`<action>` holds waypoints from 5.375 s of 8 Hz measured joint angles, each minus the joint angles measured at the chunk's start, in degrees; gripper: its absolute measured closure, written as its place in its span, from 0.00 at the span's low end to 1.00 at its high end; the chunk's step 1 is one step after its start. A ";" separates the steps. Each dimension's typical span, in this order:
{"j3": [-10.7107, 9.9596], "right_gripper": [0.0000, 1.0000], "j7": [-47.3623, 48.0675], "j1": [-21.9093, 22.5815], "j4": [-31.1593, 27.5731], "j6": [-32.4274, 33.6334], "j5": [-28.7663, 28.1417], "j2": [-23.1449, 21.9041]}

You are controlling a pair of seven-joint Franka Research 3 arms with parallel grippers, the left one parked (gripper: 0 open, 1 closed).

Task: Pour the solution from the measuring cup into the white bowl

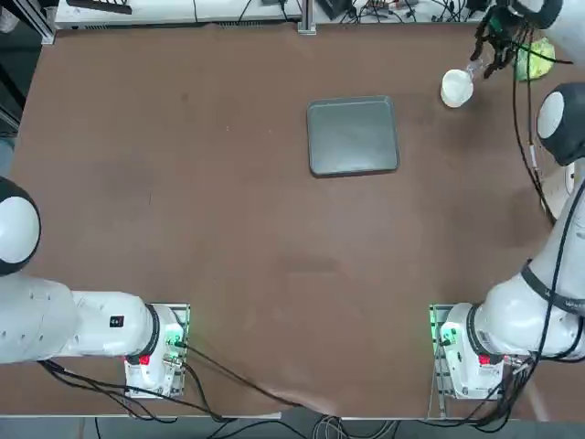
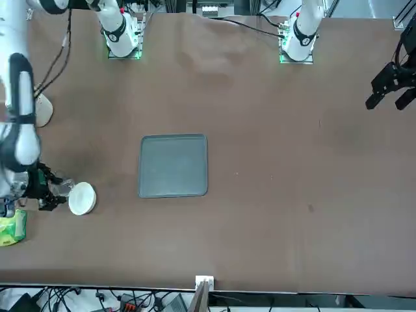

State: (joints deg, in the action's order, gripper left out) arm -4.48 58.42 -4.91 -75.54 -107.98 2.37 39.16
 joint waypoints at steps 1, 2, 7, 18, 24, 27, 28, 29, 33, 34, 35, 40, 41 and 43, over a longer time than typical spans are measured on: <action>0.04 0.26 8.56 2.35 -0.18 3.91 8.53 -0.33; 0.09 0.26 17.08 4.43 -0.76 8.02 15.34 -0.33; 0.16 0.26 61.00 15.68 -17.69 14.97 33.21 -0.95; 0.09 0.26 93.88 26.20 -29.65 16.15 44.25 4.76; 1.42 0.00 84.21 27.55 -29.09 17.73 43.93 3.75; 2.36 0.00 71.23 28.46 -28.12 18.50 41.19 -1.81; 2.46 0.00 64.64 28.49 -27.45 18.72 39.88 -4.45; 2.46 0.00 56.43 28.48 -26.67 18.87 38.22 -7.72; 1.64 0.00 15.53 25.10 -16.47 19.93 28.39 -19.82; 1.49 0.00 4.49 22.26 -13.11 20.15 26.40 -21.05; 1.36 0.00 -6.80 18.78 -10.25 20.18 23.52 -21.81; 1.11 0.00 -46.26 4.31 -3.17 19.30 4.08 -23.30; 1.14 0.00 -48.16 3.60 -2.57 19.33 1.93 -24.08; 1.74 0.00 -48.69 3.56 -2.56 19.98 1.10 -27.83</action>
State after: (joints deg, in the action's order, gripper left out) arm -2.74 9.72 -1.35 -78.10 -88.00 3.47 11.33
